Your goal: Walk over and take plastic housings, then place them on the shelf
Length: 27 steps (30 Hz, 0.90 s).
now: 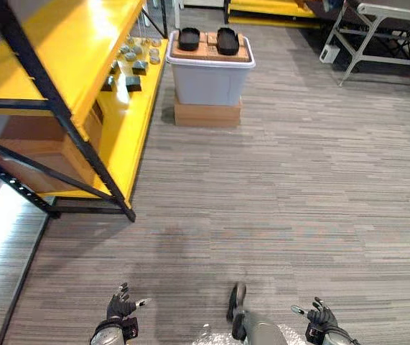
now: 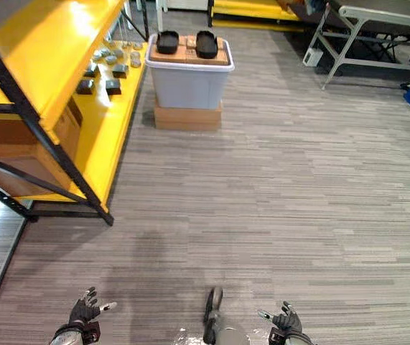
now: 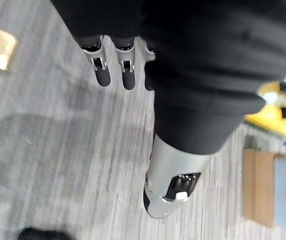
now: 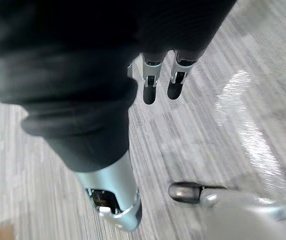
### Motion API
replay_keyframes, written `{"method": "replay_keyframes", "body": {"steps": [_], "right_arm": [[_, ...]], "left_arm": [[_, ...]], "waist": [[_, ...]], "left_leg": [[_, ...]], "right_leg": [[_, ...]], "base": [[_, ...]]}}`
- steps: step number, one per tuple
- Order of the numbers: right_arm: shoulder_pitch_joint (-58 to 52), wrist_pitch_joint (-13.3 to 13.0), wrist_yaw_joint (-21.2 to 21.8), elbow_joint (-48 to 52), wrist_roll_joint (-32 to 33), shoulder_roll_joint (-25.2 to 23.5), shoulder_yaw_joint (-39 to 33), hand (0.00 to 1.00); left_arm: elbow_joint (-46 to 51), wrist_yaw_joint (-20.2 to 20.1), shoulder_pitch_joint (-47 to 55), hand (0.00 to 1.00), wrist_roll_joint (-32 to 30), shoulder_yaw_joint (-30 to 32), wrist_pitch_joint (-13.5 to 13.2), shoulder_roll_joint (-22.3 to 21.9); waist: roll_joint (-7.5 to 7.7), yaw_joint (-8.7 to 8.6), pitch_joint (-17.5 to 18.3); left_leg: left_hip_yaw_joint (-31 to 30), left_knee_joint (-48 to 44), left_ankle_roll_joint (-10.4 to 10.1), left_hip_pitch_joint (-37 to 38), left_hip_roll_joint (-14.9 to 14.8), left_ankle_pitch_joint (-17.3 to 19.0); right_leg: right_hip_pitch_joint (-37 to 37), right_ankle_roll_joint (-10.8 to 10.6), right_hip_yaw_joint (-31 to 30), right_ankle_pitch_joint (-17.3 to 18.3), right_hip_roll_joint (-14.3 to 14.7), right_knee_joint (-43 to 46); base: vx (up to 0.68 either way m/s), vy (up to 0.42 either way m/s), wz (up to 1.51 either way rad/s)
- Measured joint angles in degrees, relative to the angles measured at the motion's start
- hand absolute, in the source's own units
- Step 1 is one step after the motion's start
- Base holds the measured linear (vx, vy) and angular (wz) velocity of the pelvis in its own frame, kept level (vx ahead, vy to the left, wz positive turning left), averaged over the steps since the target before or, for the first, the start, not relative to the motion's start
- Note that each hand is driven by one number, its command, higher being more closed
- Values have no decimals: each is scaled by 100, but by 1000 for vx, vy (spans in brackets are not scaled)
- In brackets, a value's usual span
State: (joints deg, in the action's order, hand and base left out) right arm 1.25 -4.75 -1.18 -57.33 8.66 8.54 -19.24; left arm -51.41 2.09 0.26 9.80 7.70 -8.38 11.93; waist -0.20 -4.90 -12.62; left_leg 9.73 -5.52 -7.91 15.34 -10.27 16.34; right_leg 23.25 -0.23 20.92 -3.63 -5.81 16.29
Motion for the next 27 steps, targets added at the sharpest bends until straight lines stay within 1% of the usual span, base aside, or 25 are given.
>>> {"method": "replay_keyframes", "body": {"steps": [1,2,3,5,6,7,9,10,11,12,13,14,15,16,17,18,19,20,21,22,23,24,25,26,27], "right_arm": [[-60,0,4,-8,0,-22,-13,0],[-109,2,23,-7,0,-27,-47,0],[-104,3,27,-3,1,-20,-87,0],[-102,4,23,-6,5,-27,-58,0],[-88,0,22,-5,5,5,10,0],[-28,0,23,-5,6,41,34,0],[143,3,24,-31,5,103,44,0],[297,5,26,-84,4,152,155,0],[438,5,40,-95,4,193,266,0],[471,5,46,-97,4,219,300,0],[477,4,44,-101,3,320,372,0],[480,3,33,-102,3,403,367,0],[490,3,7,-160,-2,473,354,0],[452,3,-3,-210,-3,453,358,0],[321,-2,1,-203,-3,430,351,0],[239,1,18,-260,-4,403,209,0],[216,3,24,-310,-2,344,63,0],[228,8,26,-392,3,180,-173,0],[194,17,26,-451,11,24,-292,0],[125,17,32,-454,25,-39,-323,0],[50,17,63,-476,33,-75,-311,0],[-22,17,76,-479,68,-82,-310,0],[-64,16,78,-471,114,-94,-309,0],[-91,15,85,-435,189,-120,-308,0],[-99,15,113,-430,225,-152,-304,0]], "left_arm": [[-29,-1,-3,0,-20,0,0,-13],[-84,-9,28,0,-75,39,2,-75],[-163,-30,63,0,-108,207,15,-147],[-196,-49,181,0,-115,412,23,-181],[-221,-54,199,0,-118,486,27,-203],[-214,-97,229,0,-117,583,28,-232],[-204,-129,311,0,-112,700,29,-270],[-192,-131,413,0,-112,726,30,-279],[-193,-135,497,0,-111,725,33,-291],[-194,-139,551,0,-112,721,35,-309],[-168,-144,658,0,-110,690,37,-368],[-121,-143,744,0,-109,649,32,-413],[-116,-126,769,0,-112,649,42,-442],[-115,-121,794,0,-111,655,51,-431],[-90,-120,890,0,-110,654,48,-473],[-103,-121,897,0,-109,657,44,-550],[-132,-125,905,0,-110,657,46,-569],[-184,-127,910,0,-108,673,52,-563],[-210,-125,952,0,-100,688,63,-541],[-227,-124,943,0,-97,684,75,-534],[-226,-117,929,0,-86,637,85,-542],[-198,-117,900,0,-47,603,80,-579],[-199,-117,882,0,-40,588,78,-582],[-200,-118,823,0,-40,546,75,-583],[-241,-118,731,0,-43,528,70,-534]], "waist": [[-14,7,8],[-131,37,36],[-269,39,-2],[-312,171,-18],[-280,257,-33],[-209,397,-41],[-186,542,-50],[-179,677,-53],[-152,787,-70],[-143,823,-75],[-184,919,-47],[-276,1014,13],[-292,1132,25],[-139,1178,76],[57,1132,232],[129,1114,273],[110,1099,284],[201,1062,248],[262,997,212],[280,944,188],[299,856,148],[203,758,117],[144,698,126],[79,630,105],[12,564,66]], "left_leg": [[-31,-523,-13,-173,-121,8],[-19,-1894,-125,-700,-475,-192],[-19,-3577,-7,-1312,-946,-789],[346,-5502,80,-1842,-1480,-938],[443,-6044,68,-2053,-1491,-923],[576,-6351,57,-2423,-1313,-914],[625,-6120,-55,-3000,-973,-838],[634,-5473,-75,-3433,-687,-679],[680,-4456,16,-3733,-413,-608],[668,-3787,78,-3820,-253,-657],[586,-2039,216,-3869,25,-938],[491,-918,47,-3945,76,-1217],[294,-823,168,-4130,136,-1625],[214,-948,425,-4107,314,-1831],[40,-871,1029,-3984,682,-2243],[-69,-972,1565,-3841,822,-2615],[-46,-1172,1858,-3788,838,-2596],[-16,-1547,1893,-3590,915,-2104],[-99,-1582,1922,-3172,946,-1704],[-168,-1465,1971,-2879,1009,-1581],[-315,-1202,2053,-2277,1137,-1411],[-502,-857,2047,-1665,1140,-1272],[-609,-712,2031,-1413,1087,-1189],[-735,-520,1974,-1053,973,-1078],[-863,-235,1896,-534,751,-938]], "right_leg": [[-28,158,23,75,46,149],[-232,399,99,362,242,193],[-698,573,199,521,485,-6],[-1534,723,98,703,822,-362],[-1937,752,-41,742,880,-583],[-2358,732,-248,836,878,-854],[-2733,677,-480,923,877,-1166],[-2946,643,-654,963,857,-1347],[-3196,597,-803,1038,825,-1533],[-3348,558,-838,1100,800,-1621],[-3636,438,-947,1234,784,-1773],[-3821,337,-1023,1357,852,-1887],[-4090,151,-1106,1531,856,-2000],[-4199,-15,-1103,1634,709,-1976],[-4323,-139,-1027,1666,467,-1802],[-4175,-505,-1018,1830,264,-1008],[-4043,-537,-1041,1831,206,-465],[-3597,-768,-1021,1514,7,955],[-3079,-753,-900,383,-261,2484],[-2863,-771,-874,-359,-443,3080],[-2470,-567,-536,-120,-875,4143],[-2092,-156,-213,494,-1082,4600],[-1880,-37,-119,757,-1075,4569],[-1525,-62,-71,1043,-969,4329],[-1062,-142,64,1295,-719,3204]], "base": [[840,-448,19],[857,-464,10],[717,-358,1],[638,-275,-22],[665,-245,-44],[625,-210,-48],[591,-173,-58],[550,-88,-79],[545,-54,-75],[551,3,-55],[558,56,-39],[685,117,-50],[607,134,-40],[721,157,-5],[833,173,24],[851,181,31],[823,215,16],[915,242,13],[903,205,21],[740,120,42],[732,35,59],[713,31,65],[700,13,61],[695,-75,67],[701,-104,65]]}}
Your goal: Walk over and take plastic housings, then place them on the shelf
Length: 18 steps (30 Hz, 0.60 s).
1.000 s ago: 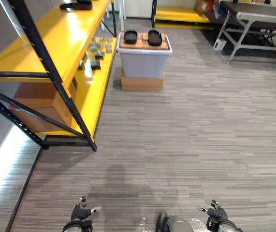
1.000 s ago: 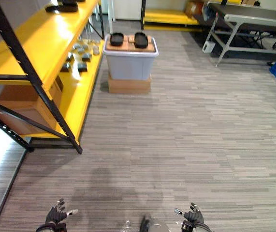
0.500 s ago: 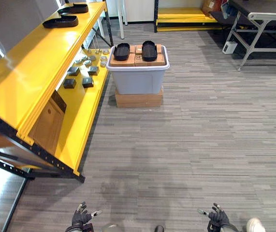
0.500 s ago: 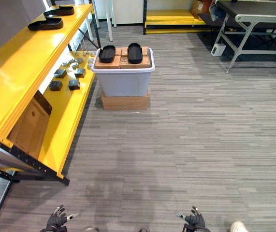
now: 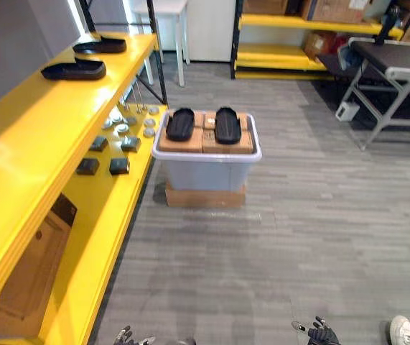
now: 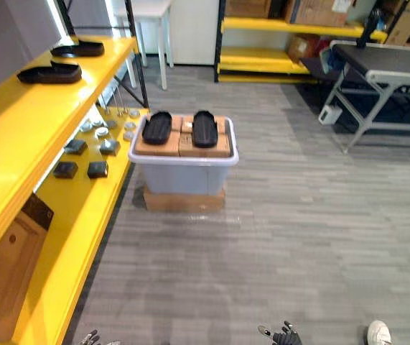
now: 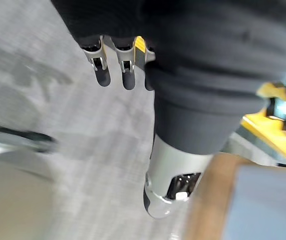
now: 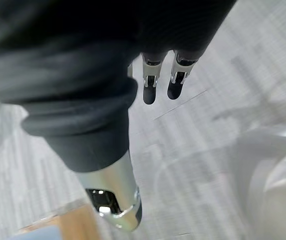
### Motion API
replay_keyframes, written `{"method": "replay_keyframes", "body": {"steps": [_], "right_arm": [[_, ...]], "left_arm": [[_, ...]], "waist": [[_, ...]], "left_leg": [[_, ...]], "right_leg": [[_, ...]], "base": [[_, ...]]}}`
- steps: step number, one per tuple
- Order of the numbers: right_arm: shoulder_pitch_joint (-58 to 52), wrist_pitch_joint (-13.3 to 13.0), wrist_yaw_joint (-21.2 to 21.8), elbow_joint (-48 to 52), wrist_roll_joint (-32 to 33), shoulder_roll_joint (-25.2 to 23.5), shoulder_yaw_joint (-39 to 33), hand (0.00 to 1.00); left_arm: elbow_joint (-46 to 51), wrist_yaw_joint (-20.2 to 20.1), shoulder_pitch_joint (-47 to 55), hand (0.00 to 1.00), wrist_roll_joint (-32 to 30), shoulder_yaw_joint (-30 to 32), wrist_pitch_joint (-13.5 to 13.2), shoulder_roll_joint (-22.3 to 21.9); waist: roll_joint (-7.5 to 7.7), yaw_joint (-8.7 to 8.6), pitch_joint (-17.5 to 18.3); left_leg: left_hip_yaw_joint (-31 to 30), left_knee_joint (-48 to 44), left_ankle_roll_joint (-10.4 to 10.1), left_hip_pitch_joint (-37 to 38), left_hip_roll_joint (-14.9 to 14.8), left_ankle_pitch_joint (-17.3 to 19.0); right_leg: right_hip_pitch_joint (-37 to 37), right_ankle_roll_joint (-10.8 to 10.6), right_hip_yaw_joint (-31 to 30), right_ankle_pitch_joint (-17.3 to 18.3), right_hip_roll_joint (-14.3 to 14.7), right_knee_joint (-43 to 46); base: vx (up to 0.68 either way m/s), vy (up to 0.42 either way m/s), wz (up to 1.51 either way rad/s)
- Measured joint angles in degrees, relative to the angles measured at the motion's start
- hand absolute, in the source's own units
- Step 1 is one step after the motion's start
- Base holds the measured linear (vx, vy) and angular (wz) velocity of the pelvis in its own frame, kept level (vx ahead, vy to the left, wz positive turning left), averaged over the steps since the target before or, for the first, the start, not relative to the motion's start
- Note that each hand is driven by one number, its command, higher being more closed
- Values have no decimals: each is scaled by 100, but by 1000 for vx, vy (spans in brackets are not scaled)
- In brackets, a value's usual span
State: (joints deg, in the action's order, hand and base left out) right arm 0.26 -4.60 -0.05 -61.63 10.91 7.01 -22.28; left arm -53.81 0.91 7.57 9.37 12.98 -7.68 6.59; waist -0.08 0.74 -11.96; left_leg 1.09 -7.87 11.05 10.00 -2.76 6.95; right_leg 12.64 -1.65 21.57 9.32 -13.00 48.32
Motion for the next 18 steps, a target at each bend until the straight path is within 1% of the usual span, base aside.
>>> {"method": "replay_keyframes", "body": {"steps": [1,2,3,4,5,6,7,8,9,10,11,12,13,14,15,16,17,18], "right_arm": [[-31,-3,5,0,16,-18,0,0],[-50,-5,5,1,35,-17,-5,0],[-86,-7,-1,-1,64,-19,-12,0],[-146,-6,-2,0,120,-60,-14,0],[-206,-6,1,-2,160,-67,-19,0],[-247,-2,6,-27,197,-80,-237,0],[-254,-2,9,-27,212,-91,-271,0],[-289,-2,36,-14,218,-127,-434,0],[-334,-1,38,12,238,-123,-479,0],[-344,-1,39,25,260,-122,-477,0],[-368,2,38,19,348,-139,-465,0],[-410,1,21,28,461,-173,-465,0],[-435,1,6,26,462,-180,-464,0],[-485,2,-1,24,490,-181,-459,0],[-482,3,-2,25,567,-148,-459,0],[-438,3,0,28,591,-120,-459,0],[-325,5,3,46,657,-111,-463,0],[-217,0,4,121,656,-125,-462,0]], "left_arm": [[-33,1,-79,0,-3,-8,-1,20],[-57,1,-128,0,-4,-8,0,31],[-96,10,-226,0,-9,-6,0,45],[-114,16,-220,0,-16,3,-4,74],[-161,20,-223,0,-48,8,-6,103],[-298,5,-233,0,-119,18,0,-35],[-323,4,-224,0,-140,26,0,-60],[-364,1,-158,0,-182,39,-2,-152],[-360,-1,-127,0,-183,203,-13,-281],[-358,-4,-100,0,-186,275,-11,-326],[-346,-30,-56,0,-189,373,-6,-357],[-342,-27,-3,0,-186,368,4,-337],[-333,-40,18,0,-168,367,12,-337],[-256,-41,71,0,-120,411,11,-302],[-117,-44,107,0,-109,396,15,-312],[-86,-41,132,0,-109,396,15,-325],[-39,-36,167,0,-100,386,14,-345],[33,-23,189,0,-91,347,16,-345]], "waist": [[4,-15,1],[14,-36,-3],[74,-122,-11],[289,-256,38],[388,-288,77],[243,-324,119],[193,-322,147],[-57,-295,222],[-250,-275,177],[-323,-259,161],[-374,-241,106],[-351,-172,8],[-306,-122,-43],[-205,1,-39],[-169,68,-29],[-178,79,-51],[-171,86,-94],[-130,94,-113]], "left_leg": [[-50,139,-66,245,-96,102],[-105,219,-94,384,-154,182],[-197,362,-217,637,-221,310],[-314,487,-307,880,-133,394],[-397,484,-327,1009,-51,465],[-471,-143,-454,994,-256,537],[-478,-346,-478,915,-310,522],[-496,-1546,-1073,486,-658,349],[-639,-3003,-1930,-50,-946,-189],[-677,-3731,-2308,-336,-1041,-483],[-504,-5187,-2430,-934,-1257,-649],[-84,-6261,-2215,-1409,-1541,-536],[139,-6541,-2005,-1603,-1628,-415],[549,-6552,-1636,-2019,-1690,-153],[882,-5966,-1636,-2298,-1704,84],[1014,-5492,-1673,-2387,-1704,198],[1187,-4258,-1856,-2437,-1615,332],[1040,-2605,-1869,-2342,-1282,293]], "right_leg": [[233,-46,78,-29,139,-918],[344,-112,118,-122,228,-1601],[536,-372,57,-565,337,-3098],[763,-713,-223,-852,237,-4033],[923,-642,-456,-1059,162,-3850],[1139,-438,-870,-1386,336,-2868],[1131,-396,-874,-1359,392,-2797],[869,124,-677,-1105,671,-2765],[449,372,-520,-871,994,-2903],[216,407,-476,-747,1135,-2992],[-283,467,-426,-567,1368,-3211],[-857,511,-421,-459,1552,-3510],[-1082,518,-434,-396,1579,-3626],[-1437,503,-510,-308,1570,-3840],[-1691,473,-555,-372,1533,-4049],[-1803,463,-590,-388,1521,-4114],[-2006,432,-710,-409,1463,-4198],[-2068,339,-836,-380,1333,-4192]], "base": [[872,-184,58],[777,-255,61],[993,-400,90],[860,-399,97],[886,-430,86],[689,-338,45],[834,-404,26],[767,-364,8],[751,-334,7],[685,-275,8],[630,-223,5],[597,-203,4],[649,-166,-5],[517,-100,-16],[611,-73,-20],[508,9,-37],[593,78,-51],[489,128,-60]]}}
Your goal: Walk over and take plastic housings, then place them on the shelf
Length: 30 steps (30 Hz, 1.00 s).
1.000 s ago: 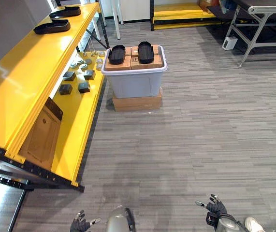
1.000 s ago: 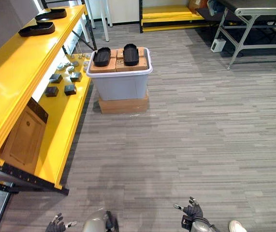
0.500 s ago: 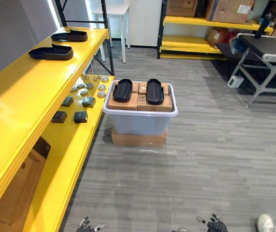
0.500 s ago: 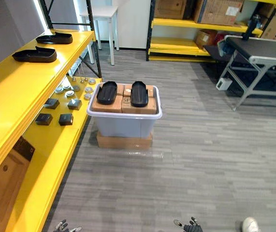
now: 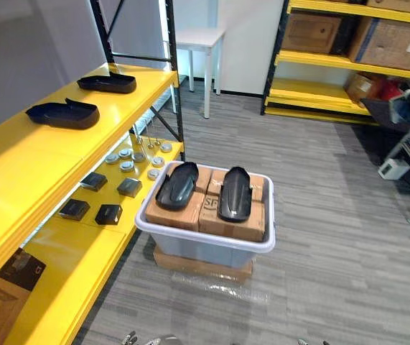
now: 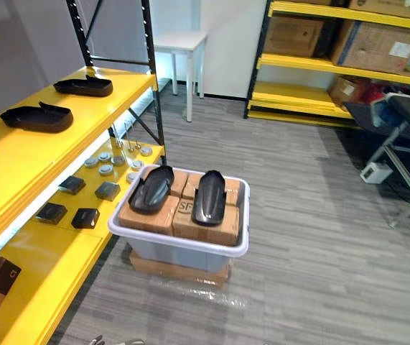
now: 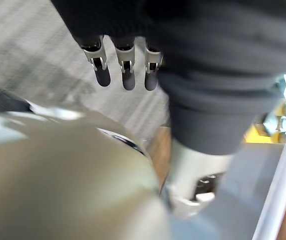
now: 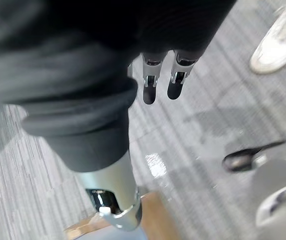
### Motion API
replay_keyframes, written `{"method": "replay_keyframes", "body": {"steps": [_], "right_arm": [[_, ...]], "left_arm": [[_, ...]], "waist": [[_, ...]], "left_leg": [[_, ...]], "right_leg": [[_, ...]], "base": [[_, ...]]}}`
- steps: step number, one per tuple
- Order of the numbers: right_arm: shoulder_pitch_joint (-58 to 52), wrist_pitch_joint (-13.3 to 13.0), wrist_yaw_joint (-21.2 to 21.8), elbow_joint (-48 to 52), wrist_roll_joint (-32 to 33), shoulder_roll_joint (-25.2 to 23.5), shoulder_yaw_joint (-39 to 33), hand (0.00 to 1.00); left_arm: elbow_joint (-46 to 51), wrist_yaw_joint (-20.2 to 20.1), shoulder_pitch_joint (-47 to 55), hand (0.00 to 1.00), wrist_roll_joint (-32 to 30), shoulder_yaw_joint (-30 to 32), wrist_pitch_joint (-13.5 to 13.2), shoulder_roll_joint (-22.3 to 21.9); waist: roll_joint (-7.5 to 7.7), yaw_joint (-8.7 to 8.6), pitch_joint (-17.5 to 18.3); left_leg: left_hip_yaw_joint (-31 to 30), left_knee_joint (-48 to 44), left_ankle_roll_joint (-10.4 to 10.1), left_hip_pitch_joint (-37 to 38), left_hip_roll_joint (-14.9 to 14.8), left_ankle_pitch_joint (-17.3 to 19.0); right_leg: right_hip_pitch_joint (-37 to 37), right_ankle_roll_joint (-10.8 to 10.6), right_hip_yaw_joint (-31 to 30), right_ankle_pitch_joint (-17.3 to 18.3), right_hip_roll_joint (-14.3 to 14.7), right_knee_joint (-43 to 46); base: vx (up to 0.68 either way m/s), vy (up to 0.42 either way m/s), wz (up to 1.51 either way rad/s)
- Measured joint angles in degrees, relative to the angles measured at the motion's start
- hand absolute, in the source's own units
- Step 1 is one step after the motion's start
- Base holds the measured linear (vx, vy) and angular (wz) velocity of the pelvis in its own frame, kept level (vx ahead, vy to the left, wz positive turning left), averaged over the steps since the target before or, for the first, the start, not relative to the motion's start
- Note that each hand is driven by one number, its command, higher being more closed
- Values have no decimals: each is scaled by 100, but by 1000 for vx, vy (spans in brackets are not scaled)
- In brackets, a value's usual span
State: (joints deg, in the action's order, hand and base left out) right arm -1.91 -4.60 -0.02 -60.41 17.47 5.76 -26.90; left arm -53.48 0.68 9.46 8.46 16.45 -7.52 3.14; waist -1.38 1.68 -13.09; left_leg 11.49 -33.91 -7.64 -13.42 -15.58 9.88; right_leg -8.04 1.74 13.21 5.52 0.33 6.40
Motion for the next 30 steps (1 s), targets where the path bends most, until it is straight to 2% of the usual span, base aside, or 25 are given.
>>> {"method": "replay_keyframes", "body": {"steps": [1,2,3,4,6,7,9,11,13,14,15,16,17,21,26,27,30], "right_arm": [[11,-2,0,105,0,6,3,0],[-19,-9,-2,372,-4,71,25,0],[-36,-11,-7,493,-10,124,74,0],[-31,-8,-43,712,-33,44,217,0],[-79,-11,-67,1207,-214,19,305,0],[-56,-12,-101,1529,-251,6,399,0],[-40,-32,-137,2359,-482,-136,653,0],[-48,-55,-137,2765,-507,-145,726,0],[-48,-117,-158,3262,-540,-126,725,0],[-55,-167,-167,3561,-630,-109,720,0],[-74,-217,-182,3867,-641,-106,687,0],[-103,-252,-201,4012,-644,-108,682,0],[-89,-298,-234,4169,-651,-14,657,0],[-41,-457,-327,4670,-656,262,668,0],[492,-486,-350,4626,-697,550,1061,0],[822,-486,-405,4569,-742,646,1249,0],[1688,-490,-570,4118,-910,852,1648,0]], "left_arm": [[57,1,18,0,23,-8,0,-19],[138,14,35,0,40,-122,-12,-82],[134,25,52,0,42,-230,-24,-94],[128,28,-63,0,44,-287,-32,71],[210,20,-168,0,38,-515,-81,283],[226,22,-181,0,35,-633,-78,325],[304,-1,-132,0,20,-795,-68,443],[422,-9,-138,0,-12,-929,-69,554],[516,-8,-134,0,-91,-951,-72,600],[511,-5,-134,0,-91,-947,-72,636],[513,-3,-133,0,-90,-945,-77,680],[517,-3,-130,0,-89,-941,-82,725],[451,17,-139,0,-88,-899,-72,688],[503,6,47,0,-94,-902,-115,462],[633,19,-16,0,-89,-965,-209,466],[716,28,-157,0,-85,-1078,-248,494],[776,79,-415,0,-75,-1309,-272,545]], "waist": [[-1,17,15],[-111,69,58],[-206,73,97],[-5,34,89],[113,-15,69],[106,-15,50],[133,34,9],[146,49,13],[138,52,6],[158,33,7],[245,-15,13],[357,-22,11],[363,-94,-55],[331,-75,-49],[293,-40,-314],[254,23,-564],[137,259,-956]], "left_leg": [[-158,864,80,95,205,-101],[-596,1939,58,141,447,-1142],[-741,1973,233,97,478,-1460],[-692,1877,260,146,702,-1319],[-635,1809,448,178,927,-1017],[-547,1647,519,223,945,-810],[-344,1726,623,608,887,-635],[-369,1935,636,791,854,-624],[-406,2117,623,923,803,-632],[-457,2193,573,962,788,-647],[-542,2233,513,955,842,-651],[-556,2251,476,953,931,-646],[-693,2287,371,982,965,-642],[-798,2418,245,872,720,-642],[-965,2081,186,342,723,-553],[-1089,1854,212,102,738,-521],[-1233,1542,263,-301,774,-470]], "right_leg": [[-2,-91,-50,49,-68,0],[-23,-290,-199,175,-95,-47],[-88,-369,-246,229,-65,-102],[-216,-497,-275,260,-349,-160],[-147,-701,-285,366,-627,106],[101,-889,-329,485,-754,752],[736,-975,-350,427,-962,2330],[899,-949,-258,566,-967,2484],[1011,-916,-170,673,-910,2027],[1056,-886,-182,648,-841,1471],[1051,-769,-257,437,-791,789],[1047,-753,-386,64,-802,500],[1038,-651,-397,-172,-795,495],[1014,-616,-289,-169,-524,200],[1198,-585,-173,-261,-497,67],[1284,-590,-101,-315,-497,50],[1457,-583,6,-397,-500,50]], "base": [[463,195,-66],[368,185,-56],[475,221,-34],[476,209,-3],[417,207,5],[319,199,-23],[328,182,-36],[241,61,0],[162,-25,10],[134,-100,24],[166,-137,31],[184,-211,44],[152,-173,28],[113,-139,9],[3,15,17],[-43,64,33],[-108,61,25]]}}
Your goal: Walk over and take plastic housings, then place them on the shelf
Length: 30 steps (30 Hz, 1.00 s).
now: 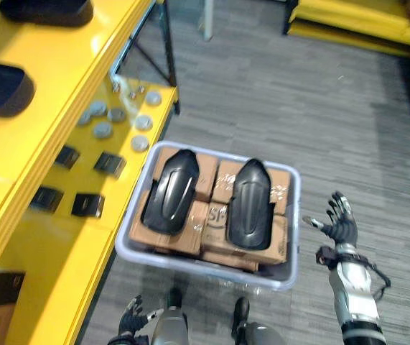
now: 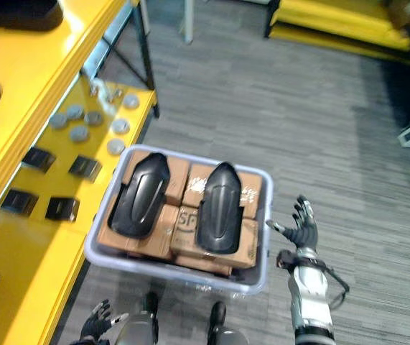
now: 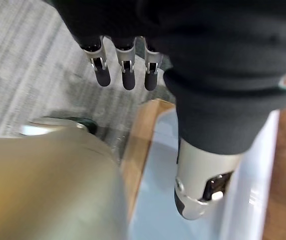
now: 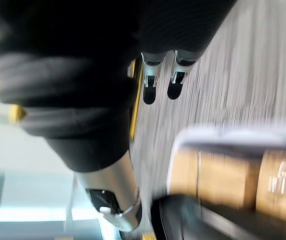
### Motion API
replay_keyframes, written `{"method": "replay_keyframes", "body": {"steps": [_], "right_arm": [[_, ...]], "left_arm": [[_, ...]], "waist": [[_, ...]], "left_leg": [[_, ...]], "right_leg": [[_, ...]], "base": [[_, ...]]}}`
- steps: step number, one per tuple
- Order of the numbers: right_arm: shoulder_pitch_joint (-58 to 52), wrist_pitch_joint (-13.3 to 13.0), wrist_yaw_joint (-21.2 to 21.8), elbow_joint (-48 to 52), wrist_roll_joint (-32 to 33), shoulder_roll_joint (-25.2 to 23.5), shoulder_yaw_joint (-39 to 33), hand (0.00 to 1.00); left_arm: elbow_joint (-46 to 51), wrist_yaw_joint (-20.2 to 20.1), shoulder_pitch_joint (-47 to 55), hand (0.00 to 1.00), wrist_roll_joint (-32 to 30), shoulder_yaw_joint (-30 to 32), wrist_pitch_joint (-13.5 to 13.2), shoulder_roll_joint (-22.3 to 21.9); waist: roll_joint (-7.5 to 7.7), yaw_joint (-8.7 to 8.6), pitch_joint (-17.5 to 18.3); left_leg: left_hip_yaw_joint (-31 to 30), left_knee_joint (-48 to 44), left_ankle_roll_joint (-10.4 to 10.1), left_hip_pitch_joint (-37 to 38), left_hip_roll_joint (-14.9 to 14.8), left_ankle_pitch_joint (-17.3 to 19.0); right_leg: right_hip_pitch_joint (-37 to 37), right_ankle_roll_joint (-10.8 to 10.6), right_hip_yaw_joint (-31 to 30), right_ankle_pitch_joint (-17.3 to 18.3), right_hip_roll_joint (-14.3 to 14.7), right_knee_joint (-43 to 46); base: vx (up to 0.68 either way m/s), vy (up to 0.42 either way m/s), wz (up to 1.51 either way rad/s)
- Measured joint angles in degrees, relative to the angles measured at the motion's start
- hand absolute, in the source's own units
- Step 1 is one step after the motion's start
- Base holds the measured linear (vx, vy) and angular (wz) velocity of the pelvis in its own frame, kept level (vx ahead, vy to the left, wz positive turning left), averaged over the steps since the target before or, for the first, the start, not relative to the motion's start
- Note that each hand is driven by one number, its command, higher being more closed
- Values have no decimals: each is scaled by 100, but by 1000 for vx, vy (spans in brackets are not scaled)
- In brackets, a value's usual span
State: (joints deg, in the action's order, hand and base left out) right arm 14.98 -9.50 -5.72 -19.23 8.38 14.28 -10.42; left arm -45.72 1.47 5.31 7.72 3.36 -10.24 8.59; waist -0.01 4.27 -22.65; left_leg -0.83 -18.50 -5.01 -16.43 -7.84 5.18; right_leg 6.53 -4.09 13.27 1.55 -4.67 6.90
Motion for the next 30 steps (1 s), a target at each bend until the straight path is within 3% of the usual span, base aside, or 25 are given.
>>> {"method": "replay_keyframes", "body": {"steps": [4,9,21,30], "right_arm": [[876,2,-217,-480,-200,71,376,0],[1332,44,-555,-978,-421,163,491,0],[1688,208,-1644,-1103,-1015,163,-15,0],[1531,-65,-1755,-714,-1074,176,-312,0]], "left_arm": [[22,98,-98,0,28,-216,-25,32],[-36,244,-282,0,126,-459,-52,98],[-176,618,-617,0,243,-699,-168,146],[-157,673,-687,0,228,-723,-245,129]], "waist": [[-144,160,-284],[-193,293,-329],[-235,290,-408],[-247,281,-414]], "left_leg": [[-162,-205,26,-409,97,-2],[-232,-330,68,-790,170,-20],[-222,-367,102,-1061,178,-46],[-252,-298,152,-1103,213,-99]], "right_leg": [[255,-5,113,-49,-64,63],[584,-16,140,-67,-119,161],[900,-6,86,-64,-131,266],[950,0,85,-59,-150,268]], "base": [[-90,60,19],[-38,51,6],[0,0,0],[11,2,3]]}}
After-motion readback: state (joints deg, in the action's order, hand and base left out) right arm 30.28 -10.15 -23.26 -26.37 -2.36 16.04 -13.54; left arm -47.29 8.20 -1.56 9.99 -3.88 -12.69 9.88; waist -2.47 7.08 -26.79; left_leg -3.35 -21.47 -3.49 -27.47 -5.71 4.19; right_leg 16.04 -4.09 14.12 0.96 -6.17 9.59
